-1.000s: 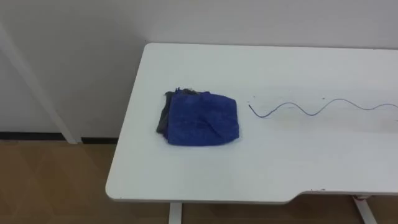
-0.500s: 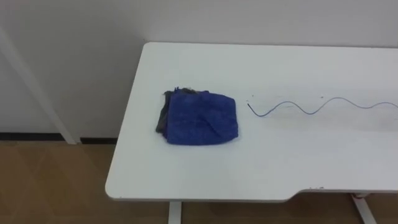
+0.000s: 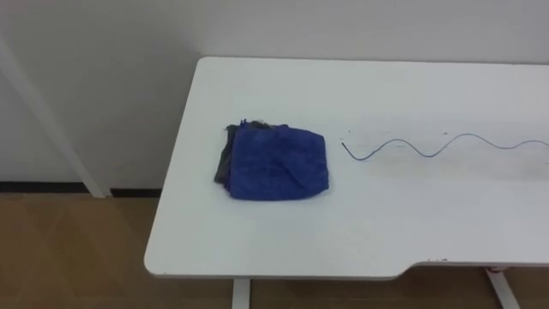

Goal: Wipe table

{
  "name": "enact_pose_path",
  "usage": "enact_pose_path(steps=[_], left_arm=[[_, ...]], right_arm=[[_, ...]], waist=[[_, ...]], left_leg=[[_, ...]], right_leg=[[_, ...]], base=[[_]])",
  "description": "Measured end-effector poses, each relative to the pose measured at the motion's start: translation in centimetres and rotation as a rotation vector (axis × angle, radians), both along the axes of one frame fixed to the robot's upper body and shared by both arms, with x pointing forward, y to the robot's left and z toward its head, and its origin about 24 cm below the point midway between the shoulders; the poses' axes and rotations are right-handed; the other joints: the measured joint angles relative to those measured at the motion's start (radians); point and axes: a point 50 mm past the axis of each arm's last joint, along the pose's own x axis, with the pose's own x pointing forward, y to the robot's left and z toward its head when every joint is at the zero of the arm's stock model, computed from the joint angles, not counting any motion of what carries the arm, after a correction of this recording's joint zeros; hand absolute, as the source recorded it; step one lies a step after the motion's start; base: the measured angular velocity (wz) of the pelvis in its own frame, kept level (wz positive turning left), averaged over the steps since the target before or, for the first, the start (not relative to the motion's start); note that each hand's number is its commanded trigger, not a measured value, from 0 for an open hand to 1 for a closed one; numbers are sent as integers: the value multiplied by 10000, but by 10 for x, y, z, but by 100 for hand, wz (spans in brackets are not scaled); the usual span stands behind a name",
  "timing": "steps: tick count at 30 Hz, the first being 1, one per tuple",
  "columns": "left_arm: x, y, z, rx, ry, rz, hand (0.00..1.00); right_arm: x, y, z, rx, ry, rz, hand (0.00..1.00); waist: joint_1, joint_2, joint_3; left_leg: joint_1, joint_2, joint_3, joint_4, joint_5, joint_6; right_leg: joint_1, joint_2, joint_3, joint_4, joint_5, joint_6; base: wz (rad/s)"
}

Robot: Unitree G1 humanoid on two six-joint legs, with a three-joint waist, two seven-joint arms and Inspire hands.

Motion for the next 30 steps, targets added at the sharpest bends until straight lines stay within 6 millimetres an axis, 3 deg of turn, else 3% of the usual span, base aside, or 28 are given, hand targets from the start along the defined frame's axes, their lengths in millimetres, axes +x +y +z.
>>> enact_pose_path(steps=[5,8,12,18,22,26,28,30], left_arm=[[-16,21,7,568,-112,1708,0],[-20,34,12,933,-344,2390,0],[-21,48,19,1384,-554,2596,0],[-18,52,22,1527,-771,2481,0],[-18,60,25,1677,-933,2530,0],[-13,60,27,1708,-1207,2197,0],[-9,59,28,1695,-1289,1956,0],[-5,58,28,1665,-1418,1816,0]], right_arm=[[-31,-19,8,-902,-542,-6089,0],[-42,-38,16,-1772,-875,-8527,0],[-44,-62,27,-2760,-1176,-9767,0],[13,-128,58,-4409,-3095,-10138,0],[57,-169,94,-5828,-4623,-9754,0],[99,-186,126,-7072,-6198,-8622,0],[121,-191,145,-7684,-7046,-7838,0],[142,-193,166,-8384,-7907,-6749,0]], waist=[[-466,-135,-7],[-676,-272,-23],[-744,-568,-44],[-779,-818,-45],[-774,-968,-53],[-730,-1087,-61],[-697,-1022,-35],[-645,-1002,-85]], left_leg=[[29,-7,-21,-36,0,0],[23,-51,-18,-25,0,0],[17,-35,6,-8,1,-1],[-140,-47,108,-9,0,7],[-347,-22,126,59,5,1],[-307,-14,132,50,7,-3],[-321,-18,159,49,7,-2],[-408,-22,170,55,8,-2]], right_leg=[[43,-3,-6,-23,-12,-3],[48,-7,-26,-43,-14,-2],[41,3,-12,-27,-7,-12],[-191,22,152,5,53,10],[-361,31,44,26,69,-12],[-314,31,13,-23,75,-19],[-333,24,25,-21,77,-17],[-438,20,29,-9,84,-15]], base=[[0],[0],[-1],[-6],[1],[2],[-2],[-6]])
